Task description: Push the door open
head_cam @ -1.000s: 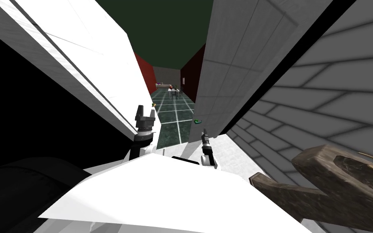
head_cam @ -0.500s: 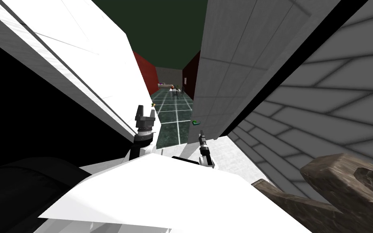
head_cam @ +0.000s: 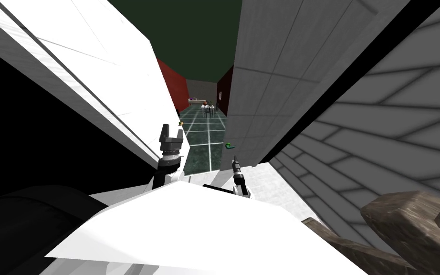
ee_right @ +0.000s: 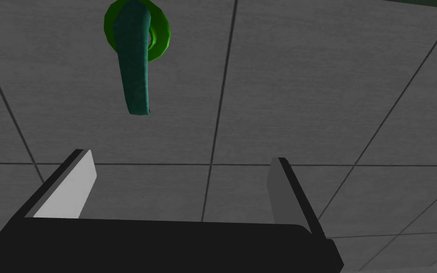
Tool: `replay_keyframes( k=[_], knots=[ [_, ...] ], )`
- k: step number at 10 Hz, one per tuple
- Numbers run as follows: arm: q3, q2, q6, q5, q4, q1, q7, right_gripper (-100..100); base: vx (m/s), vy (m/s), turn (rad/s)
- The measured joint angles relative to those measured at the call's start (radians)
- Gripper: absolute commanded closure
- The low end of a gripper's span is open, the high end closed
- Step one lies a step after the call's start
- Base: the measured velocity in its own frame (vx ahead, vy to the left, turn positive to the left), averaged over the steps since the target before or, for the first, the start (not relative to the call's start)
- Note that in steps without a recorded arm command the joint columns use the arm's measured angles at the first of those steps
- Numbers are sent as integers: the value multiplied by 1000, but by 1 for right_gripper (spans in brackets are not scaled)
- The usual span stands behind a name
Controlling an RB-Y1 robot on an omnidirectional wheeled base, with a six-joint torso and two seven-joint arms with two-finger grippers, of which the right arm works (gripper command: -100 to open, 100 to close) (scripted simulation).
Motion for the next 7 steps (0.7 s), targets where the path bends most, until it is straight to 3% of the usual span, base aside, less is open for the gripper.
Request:
replay_keyframes(
  k=[3, 7],
  knots=[
    [17, 16, -20, 3, 104, -40, -9, -100, 97, -145, 83],
    [41, 38, -19, 9, 177, -65, -19, -100, 68, -97, 41]
  ],
)
